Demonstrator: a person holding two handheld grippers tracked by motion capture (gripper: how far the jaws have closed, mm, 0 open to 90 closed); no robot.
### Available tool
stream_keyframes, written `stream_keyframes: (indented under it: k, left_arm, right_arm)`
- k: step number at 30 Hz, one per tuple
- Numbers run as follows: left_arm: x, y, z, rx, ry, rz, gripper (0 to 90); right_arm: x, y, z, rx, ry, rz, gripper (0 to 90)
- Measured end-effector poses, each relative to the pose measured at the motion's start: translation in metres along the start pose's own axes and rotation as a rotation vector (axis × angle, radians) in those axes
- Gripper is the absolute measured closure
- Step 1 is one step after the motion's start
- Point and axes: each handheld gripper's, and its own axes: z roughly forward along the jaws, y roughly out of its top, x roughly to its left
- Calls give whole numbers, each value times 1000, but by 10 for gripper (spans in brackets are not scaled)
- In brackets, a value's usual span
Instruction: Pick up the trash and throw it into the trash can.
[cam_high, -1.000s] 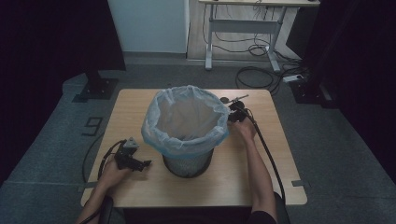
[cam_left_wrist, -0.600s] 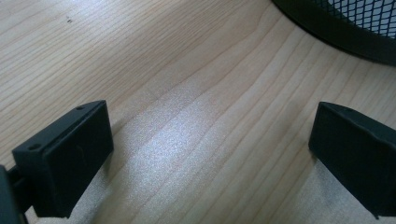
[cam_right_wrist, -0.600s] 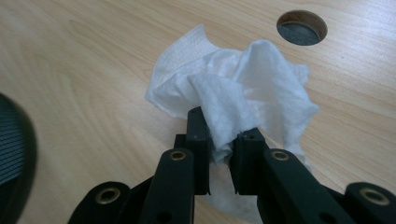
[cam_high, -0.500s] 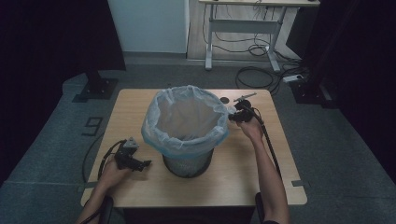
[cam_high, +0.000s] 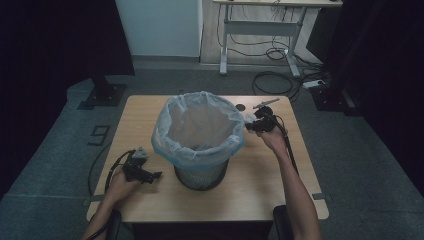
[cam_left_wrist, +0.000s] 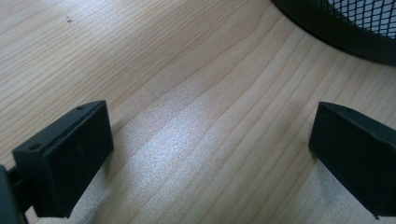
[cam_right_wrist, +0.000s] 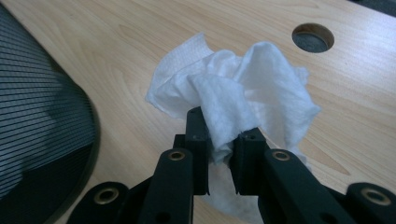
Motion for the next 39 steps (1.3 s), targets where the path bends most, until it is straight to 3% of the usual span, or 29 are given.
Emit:
stream_keyframes:
  k: [12, 39]
  left_arm:
    - [-1, 0, 0, 0, 1, 0, 0]
    - [0, 0, -1, 3, 1, 3, 0]
  right_arm:
    - [11, 8, -39, -31, 34, -7, 784]
    - [27, 42, -116, -55, 45, -31, 779]
